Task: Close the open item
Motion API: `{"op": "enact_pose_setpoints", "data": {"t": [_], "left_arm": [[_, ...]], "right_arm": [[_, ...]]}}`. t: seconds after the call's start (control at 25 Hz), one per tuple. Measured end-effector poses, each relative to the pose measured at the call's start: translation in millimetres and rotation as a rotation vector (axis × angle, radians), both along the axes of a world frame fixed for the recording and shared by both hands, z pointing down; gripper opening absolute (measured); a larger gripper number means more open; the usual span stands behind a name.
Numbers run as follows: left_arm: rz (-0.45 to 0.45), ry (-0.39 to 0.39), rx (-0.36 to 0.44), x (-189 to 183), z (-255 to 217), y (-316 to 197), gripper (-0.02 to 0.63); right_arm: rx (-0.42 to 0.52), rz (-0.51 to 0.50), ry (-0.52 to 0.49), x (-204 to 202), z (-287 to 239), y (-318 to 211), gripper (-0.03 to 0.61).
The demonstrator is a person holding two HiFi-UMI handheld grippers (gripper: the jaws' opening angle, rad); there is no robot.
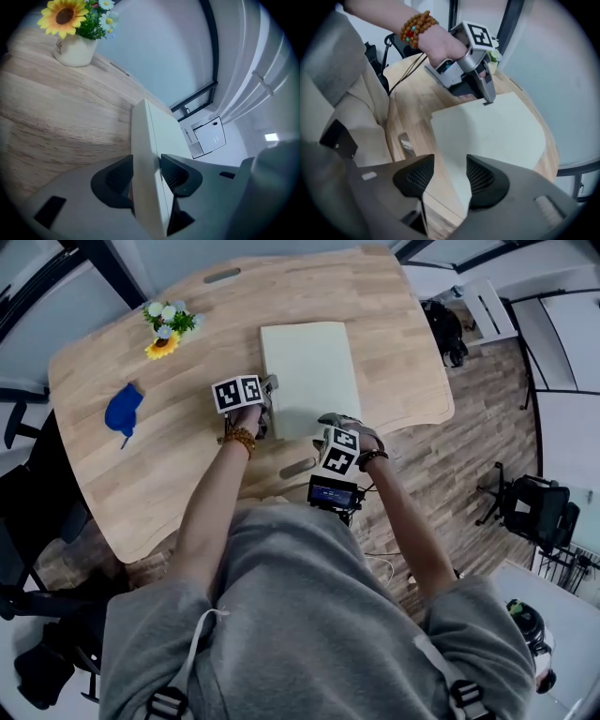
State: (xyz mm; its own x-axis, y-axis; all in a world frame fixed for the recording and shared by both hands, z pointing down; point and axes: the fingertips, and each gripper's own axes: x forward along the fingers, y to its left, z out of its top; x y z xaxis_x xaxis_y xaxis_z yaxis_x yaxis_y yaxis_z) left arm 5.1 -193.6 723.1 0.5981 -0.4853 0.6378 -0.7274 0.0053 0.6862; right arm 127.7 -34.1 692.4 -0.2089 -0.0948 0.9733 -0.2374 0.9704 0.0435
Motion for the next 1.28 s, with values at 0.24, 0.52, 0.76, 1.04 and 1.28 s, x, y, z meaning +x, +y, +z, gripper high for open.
{"op": "enact_pose_setpoints", "data": {"t": [0.24, 0.52, 0.76, 1.04, 1.28], "left_arm": [[-0.006, 0.006, -0.003, -1, 1, -2, 0.187], [-0.033, 0.01, -0.018, 1, -1, 0, 0.19], [-0.04, 0.022, 0.003, -4, -7, 1, 0.19], [-0.104, 0.065, 0.003, -25, -5, 3, 0.189], [-0.036, 0.068, 0.018, -6, -8, -1, 0.19]], "right_arm": [[0.178, 0.104, -0.233, -24, -39, -52, 0.225], [0.178, 0.186, -0.286, -70, -11, -106, 0.225], [0.164, 0.181, -0.269, -94, 3, -125, 0.179], [0.118, 0.184, -0.282, -96, -1, -131, 0.165], [0.043, 0.218, -0.284, -97, 7, -125, 0.158]]}}
